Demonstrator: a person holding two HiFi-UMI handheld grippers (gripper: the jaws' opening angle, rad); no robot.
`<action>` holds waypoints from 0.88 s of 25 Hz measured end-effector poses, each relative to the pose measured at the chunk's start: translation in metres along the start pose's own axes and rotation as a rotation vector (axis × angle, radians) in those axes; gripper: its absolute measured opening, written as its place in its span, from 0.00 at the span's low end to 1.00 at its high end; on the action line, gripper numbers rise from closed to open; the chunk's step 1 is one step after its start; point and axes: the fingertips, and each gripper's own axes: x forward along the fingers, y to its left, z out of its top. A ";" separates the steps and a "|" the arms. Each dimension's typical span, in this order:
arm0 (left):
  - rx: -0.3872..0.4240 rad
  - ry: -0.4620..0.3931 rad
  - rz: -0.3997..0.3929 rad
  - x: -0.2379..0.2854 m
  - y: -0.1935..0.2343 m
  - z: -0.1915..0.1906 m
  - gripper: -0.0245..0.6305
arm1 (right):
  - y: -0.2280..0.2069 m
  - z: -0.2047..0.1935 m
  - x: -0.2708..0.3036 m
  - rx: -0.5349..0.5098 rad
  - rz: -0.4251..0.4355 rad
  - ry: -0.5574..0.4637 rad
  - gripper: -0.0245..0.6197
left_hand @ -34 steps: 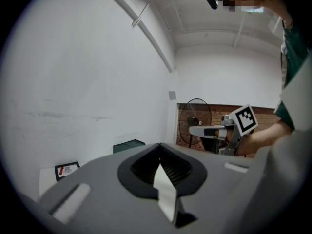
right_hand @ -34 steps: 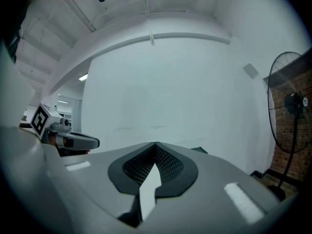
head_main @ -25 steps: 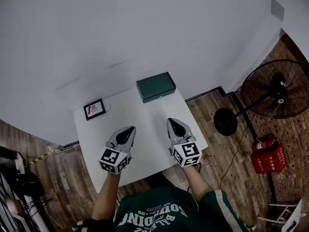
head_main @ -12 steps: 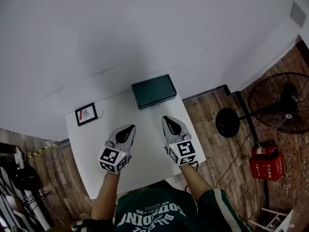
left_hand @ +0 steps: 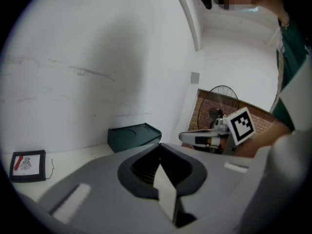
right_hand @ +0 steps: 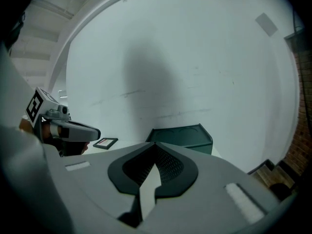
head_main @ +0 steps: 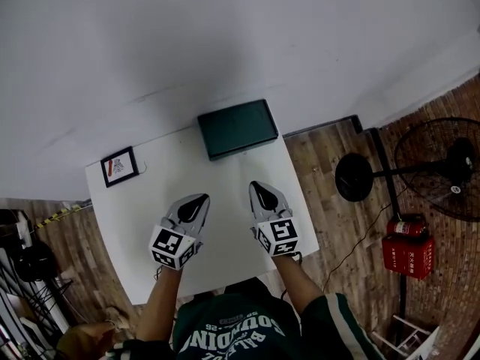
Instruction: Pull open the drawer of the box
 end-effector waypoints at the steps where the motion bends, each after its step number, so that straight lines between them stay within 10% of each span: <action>1: -0.006 0.006 -0.002 0.001 0.000 -0.003 0.11 | -0.002 -0.004 0.003 0.003 -0.003 0.006 0.04; 22: -0.080 0.069 0.061 -0.020 0.015 -0.033 0.11 | -0.062 -0.075 0.120 0.020 -0.057 0.216 0.23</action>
